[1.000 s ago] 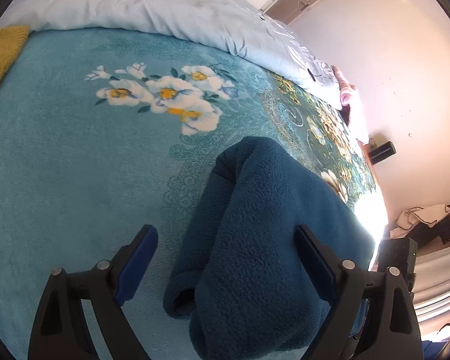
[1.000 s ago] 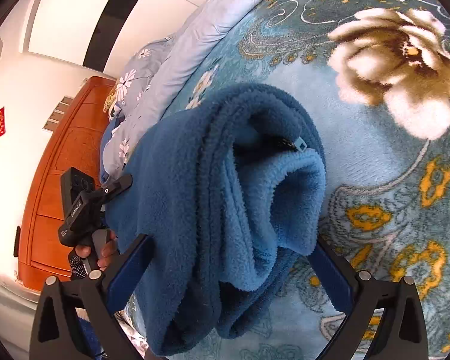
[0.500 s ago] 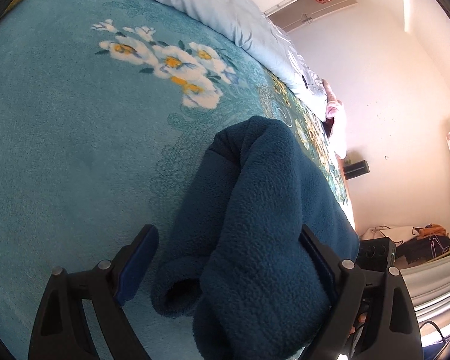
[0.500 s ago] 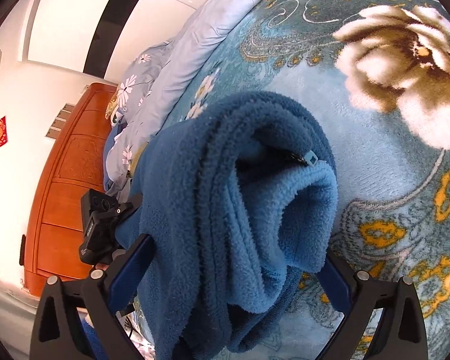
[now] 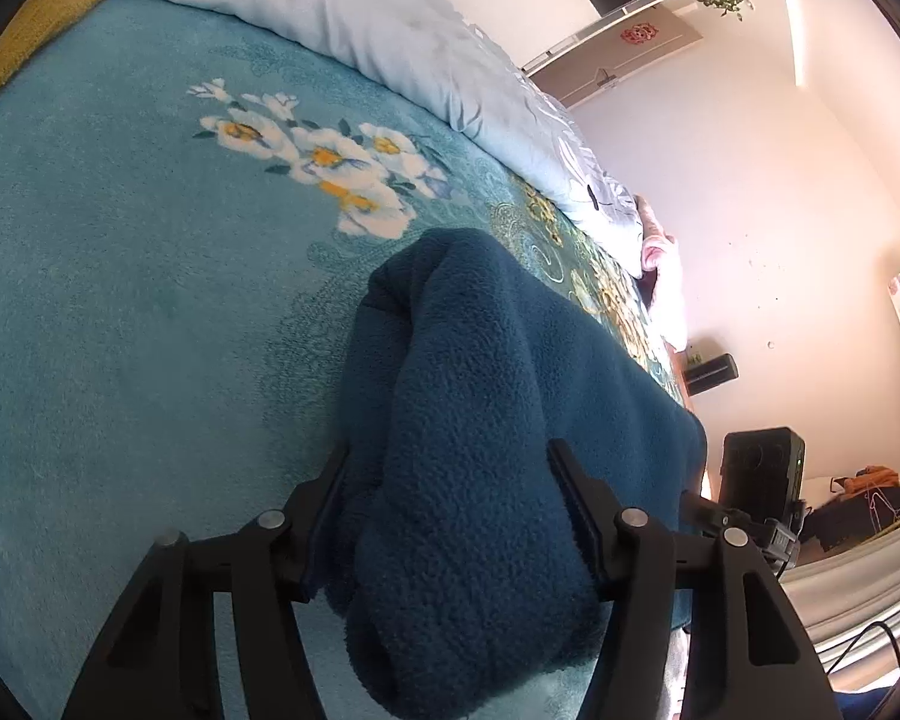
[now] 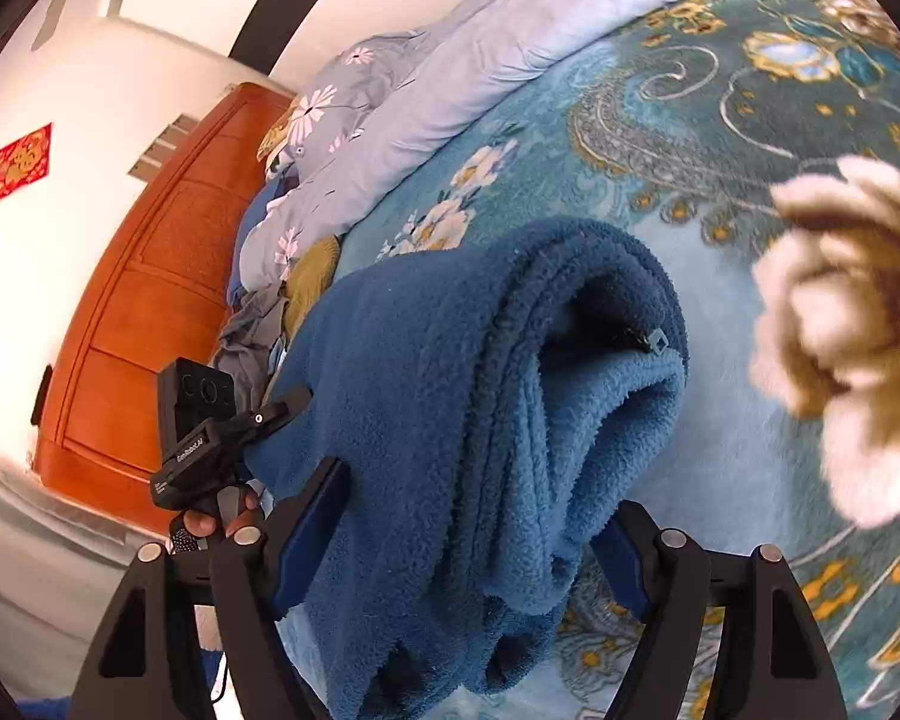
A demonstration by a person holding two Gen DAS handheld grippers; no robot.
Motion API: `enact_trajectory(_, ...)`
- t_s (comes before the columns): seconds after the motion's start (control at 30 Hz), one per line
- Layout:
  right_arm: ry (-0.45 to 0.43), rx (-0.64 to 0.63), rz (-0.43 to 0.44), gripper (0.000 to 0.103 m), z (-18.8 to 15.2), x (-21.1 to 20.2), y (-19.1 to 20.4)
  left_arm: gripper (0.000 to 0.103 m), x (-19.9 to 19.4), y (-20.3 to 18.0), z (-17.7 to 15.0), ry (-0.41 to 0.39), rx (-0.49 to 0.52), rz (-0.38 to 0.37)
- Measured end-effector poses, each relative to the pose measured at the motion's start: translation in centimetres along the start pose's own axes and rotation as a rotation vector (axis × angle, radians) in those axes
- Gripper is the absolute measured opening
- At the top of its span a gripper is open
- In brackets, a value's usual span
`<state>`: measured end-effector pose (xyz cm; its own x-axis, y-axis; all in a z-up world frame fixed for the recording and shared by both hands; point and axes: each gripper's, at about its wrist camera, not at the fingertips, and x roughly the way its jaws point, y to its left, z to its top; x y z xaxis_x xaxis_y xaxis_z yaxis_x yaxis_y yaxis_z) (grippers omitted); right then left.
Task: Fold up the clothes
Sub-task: 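Grasp the folded jacket bundle with both tools and lift it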
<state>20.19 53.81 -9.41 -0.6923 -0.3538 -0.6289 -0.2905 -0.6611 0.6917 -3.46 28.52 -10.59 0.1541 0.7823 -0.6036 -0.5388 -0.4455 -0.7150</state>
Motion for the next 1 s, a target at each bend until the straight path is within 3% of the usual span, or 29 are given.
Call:
enact_trajectory(0.27,0.151,-0.279,0.054,0.076,5.8,-1.1,1.7,0.061,-2.4,-3.3,-4.0,-0.179,-0.029,0.021)
enact_trajectory(0.4,0.244,-0.371,0.053,0.076,7.4,0.1,1.4,0.061,-1.8,-3.6,-6.0,-0.204,-0.065,0.068)
enact_trajectory(0.53,0.324,-0.385,0.062,0.076,7.9,1.9,-0.2,0.061,-0.5,-2.9,-6.8,-0.204,-0.102,0.1)
enact_trajectory(0.87,0.305,-0.325,0.086,0.078,7.8,1.9,-2.7,0.073,-0.5,-2.2,-6.3,-0.169,-0.116,0.125)
enact_trajectory(1.0,0.244,-0.361,0.013,0.078,7.7,-0.7,-1.6,0.077,-2.6,-3.3,-6.2,-0.184,-0.048,0.218)
